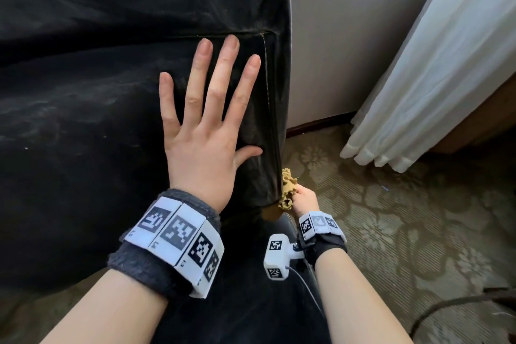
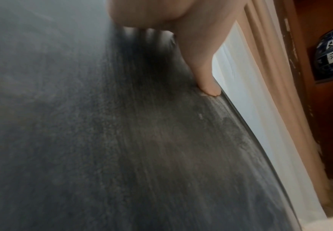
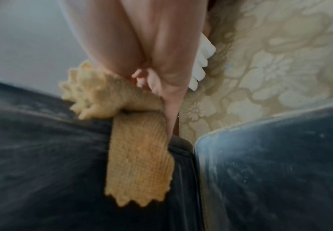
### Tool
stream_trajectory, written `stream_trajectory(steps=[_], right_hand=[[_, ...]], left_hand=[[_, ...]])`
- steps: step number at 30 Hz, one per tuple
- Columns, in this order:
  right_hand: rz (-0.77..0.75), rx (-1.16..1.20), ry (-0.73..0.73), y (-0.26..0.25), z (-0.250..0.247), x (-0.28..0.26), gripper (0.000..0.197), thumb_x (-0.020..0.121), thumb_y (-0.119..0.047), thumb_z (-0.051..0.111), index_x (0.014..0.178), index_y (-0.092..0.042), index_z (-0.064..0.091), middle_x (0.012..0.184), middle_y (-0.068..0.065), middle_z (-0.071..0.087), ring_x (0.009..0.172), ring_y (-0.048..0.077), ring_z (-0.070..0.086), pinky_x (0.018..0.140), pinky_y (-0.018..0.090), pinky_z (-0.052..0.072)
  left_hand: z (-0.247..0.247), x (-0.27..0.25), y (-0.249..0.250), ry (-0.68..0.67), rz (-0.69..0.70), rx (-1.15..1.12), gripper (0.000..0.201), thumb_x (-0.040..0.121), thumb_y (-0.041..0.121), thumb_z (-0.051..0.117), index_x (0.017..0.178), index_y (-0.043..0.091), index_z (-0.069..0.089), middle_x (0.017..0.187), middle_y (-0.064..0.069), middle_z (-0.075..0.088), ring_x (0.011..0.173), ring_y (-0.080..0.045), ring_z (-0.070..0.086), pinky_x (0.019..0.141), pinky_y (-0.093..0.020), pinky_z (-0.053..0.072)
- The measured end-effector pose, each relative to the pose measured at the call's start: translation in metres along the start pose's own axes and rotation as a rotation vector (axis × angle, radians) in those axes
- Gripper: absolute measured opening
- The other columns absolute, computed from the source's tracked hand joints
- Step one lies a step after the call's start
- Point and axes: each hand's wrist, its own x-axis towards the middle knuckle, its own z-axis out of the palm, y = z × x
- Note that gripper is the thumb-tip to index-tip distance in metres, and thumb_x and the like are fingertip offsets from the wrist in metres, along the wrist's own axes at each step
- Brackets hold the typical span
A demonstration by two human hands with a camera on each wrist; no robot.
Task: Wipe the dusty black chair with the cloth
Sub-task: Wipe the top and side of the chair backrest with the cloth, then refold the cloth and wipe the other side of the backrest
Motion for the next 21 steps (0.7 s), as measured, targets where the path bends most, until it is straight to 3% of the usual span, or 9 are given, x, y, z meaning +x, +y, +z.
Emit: stream_trajectory(steps=[2,4,6,10,13,14,17,19,21], right_hand=[[0.038,0.016,-0.015,-0.005,0.004,-0.005,0.026,0.092,0.007,0.046,0.105,0.004,0.068,0.091,0.003,0.063,0.091,0.016,0.053,0.056,0.002,0.043],[0.098,0.077,-0.068,-0.012,0.002,-0.013,0.035,0.090,0.007,0.050,0.074,-0.010,0.077,0.075,0.005,0.067,0.084,0.022,0.058,0.069,0.021,0.052],[0.130,0.101,-0.142,-0.024,-0.011,-0.023,0.043,0.087,0.005,0.056,0.054,-0.015,0.074,0.061,0.003,0.065,0.071,0.021,0.057,0.072,0.032,0.049],[0.017,0.198,-0.340,-0.079,-0.053,-0.053,0.003,0.078,-0.002,0.069,0.076,-0.003,0.072,0.079,0.016,0.065,0.083,0.028,0.059,0.075,0.037,0.050],[-0.111,0.482,-0.486,-0.139,-0.075,-0.073,0.047,0.052,-0.025,0.090,0.090,-0.003,0.072,0.092,0.017,0.068,0.087,0.028,0.064,0.085,0.040,0.052],[-0.183,0.503,-0.503,-0.165,-0.076,-0.085,0.047,0.051,-0.028,0.090,0.089,-0.006,0.073,0.091,0.014,0.069,0.086,0.026,0.066,0.085,0.040,0.053],[-0.437,0.438,-0.567,-0.228,-0.060,-0.118,0.021,0.069,-0.010,0.071,0.089,-0.008,0.073,0.078,0.002,0.074,0.073,0.013,0.069,0.067,0.024,0.058],[-0.583,0.319,-0.567,-0.256,-0.034,-0.137,0.028,0.081,0.006,0.059,0.106,-0.003,0.066,0.082,-0.006,0.075,0.079,0.006,0.069,0.070,0.018,0.055],[-0.715,0.154,-0.560,-0.274,-0.002,-0.152,0.036,0.083,0.011,0.058,0.116,-0.004,0.060,0.089,-0.012,0.073,0.087,0.001,0.066,0.078,0.015,0.052]], left_hand=[[0.000,0.000,-0.002,-0.002,0.000,0.001,0.112,0.065,0.050,0.074,0.149,0.028,0.002,0.154,0.002,-0.005,0.142,-0.023,-0.006,0.111,-0.043,-0.018],[0.000,0.000,-0.003,-0.006,-0.001,0.000,0.113,0.065,0.050,0.074,0.149,0.027,0.002,0.153,0.002,-0.005,0.142,-0.023,-0.006,0.111,-0.044,-0.018],[-0.002,-0.001,-0.003,-0.018,-0.001,-0.001,0.113,0.065,0.049,0.074,0.149,0.027,0.002,0.154,0.002,-0.004,0.142,-0.023,-0.005,0.111,-0.044,-0.017],[-0.006,-0.004,-0.002,-0.042,0.016,-0.043,0.110,0.065,0.042,0.077,0.149,0.027,0.008,0.156,0.000,0.001,0.144,-0.022,-0.001,0.113,-0.046,-0.012],[-0.018,-0.011,-0.008,-0.019,0.083,-0.101,0.098,0.068,0.029,0.077,0.148,0.023,0.021,0.156,-0.002,0.013,0.144,-0.020,0.007,0.115,-0.045,0.000],[-0.024,-0.014,-0.012,0.008,0.100,-0.157,0.090,0.071,0.027,0.075,0.147,0.021,0.026,0.155,-0.003,0.020,0.144,-0.020,0.012,0.115,-0.044,0.005],[-0.044,-0.020,-0.023,0.099,0.050,-0.418,0.062,0.083,0.024,0.062,0.140,0.014,0.039,0.146,-0.004,0.039,0.140,-0.017,0.028,0.113,-0.036,0.021],[-0.056,-0.021,-0.034,0.138,-0.011,-0.531,0.051,0.086,0.027,0.052,0.135,0.013,0.046,0.140,-0.004,0.048,0.134,-0.017,0.039,0.109,-0.033,0.031],[-0.064,-0.020,-0.048,0.160,-0.062,-0.585,0.048,0.085,0.027,0.048,0.130,0.010,0.052,0.135,-0.006,0.052,0.126,-0.019,0.047,0.105,-0.032,0.036]])
